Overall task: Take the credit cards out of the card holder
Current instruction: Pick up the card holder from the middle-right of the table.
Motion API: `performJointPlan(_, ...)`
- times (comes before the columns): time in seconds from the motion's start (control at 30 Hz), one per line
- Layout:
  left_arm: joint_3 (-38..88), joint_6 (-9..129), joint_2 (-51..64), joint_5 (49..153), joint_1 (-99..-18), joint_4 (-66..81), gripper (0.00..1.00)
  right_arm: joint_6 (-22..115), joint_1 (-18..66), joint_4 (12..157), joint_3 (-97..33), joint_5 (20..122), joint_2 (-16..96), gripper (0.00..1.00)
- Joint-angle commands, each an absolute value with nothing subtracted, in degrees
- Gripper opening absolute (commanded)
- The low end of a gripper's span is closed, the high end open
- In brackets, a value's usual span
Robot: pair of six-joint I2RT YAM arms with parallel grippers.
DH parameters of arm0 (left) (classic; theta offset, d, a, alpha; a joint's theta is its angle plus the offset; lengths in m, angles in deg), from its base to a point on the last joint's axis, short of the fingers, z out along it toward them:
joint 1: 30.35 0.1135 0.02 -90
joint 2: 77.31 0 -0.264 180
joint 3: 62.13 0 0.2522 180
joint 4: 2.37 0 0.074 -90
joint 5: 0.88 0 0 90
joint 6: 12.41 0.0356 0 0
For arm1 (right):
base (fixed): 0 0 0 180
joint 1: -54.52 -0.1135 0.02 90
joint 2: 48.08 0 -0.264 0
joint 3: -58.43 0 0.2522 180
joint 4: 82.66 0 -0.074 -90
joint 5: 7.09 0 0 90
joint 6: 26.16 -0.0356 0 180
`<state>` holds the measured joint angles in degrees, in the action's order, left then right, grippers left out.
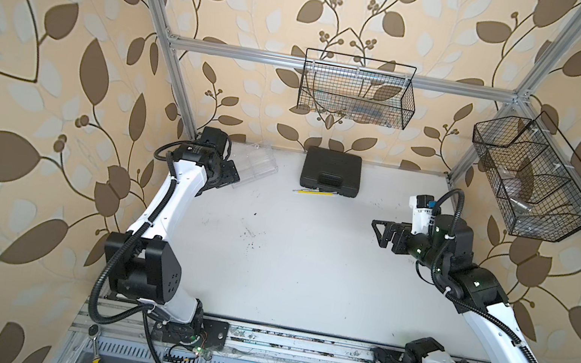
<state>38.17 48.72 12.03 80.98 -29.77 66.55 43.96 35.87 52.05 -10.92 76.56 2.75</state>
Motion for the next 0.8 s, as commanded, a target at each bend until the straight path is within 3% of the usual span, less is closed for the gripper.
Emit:
performJointPlan(0.0, 41.8, 47.9, 16.2, 78.5, -29.8, 67.6, 0.89, 42.2, 35.5, 51.0, -13.4, 74.6, 3.4, 1.00)
performJointPlan(0.23, 51.9, 48.8, 30.4, 76.8, -30.3, 68.3, 0.87, 42.2, 34.7, 51.0, -15.1, 73.6, 5.5, 1.00)
performJointPlan(0.5, 61.5, 48.4, 42.4, 75.6, -30.3, 68.6, 0.75, 40.8, 34.0, 46.9, -17.6, 77.1, 8.6, 1.00)
performJointPlan(0.67, 61.8, 48.0, 43.4, 77.2, -30.8, 66.6, 0.75, 33.8, 48.5, 36.7, -15.8, 79.5, 14.2, 1.00)
performJointPlan(0.77, 61.1, 48.3, 43.1, 78.3, -31.5, 65.6, 0.75, 34.7, 56.9, 37.9, -11.8, 78.4, 16.3, 1.00)
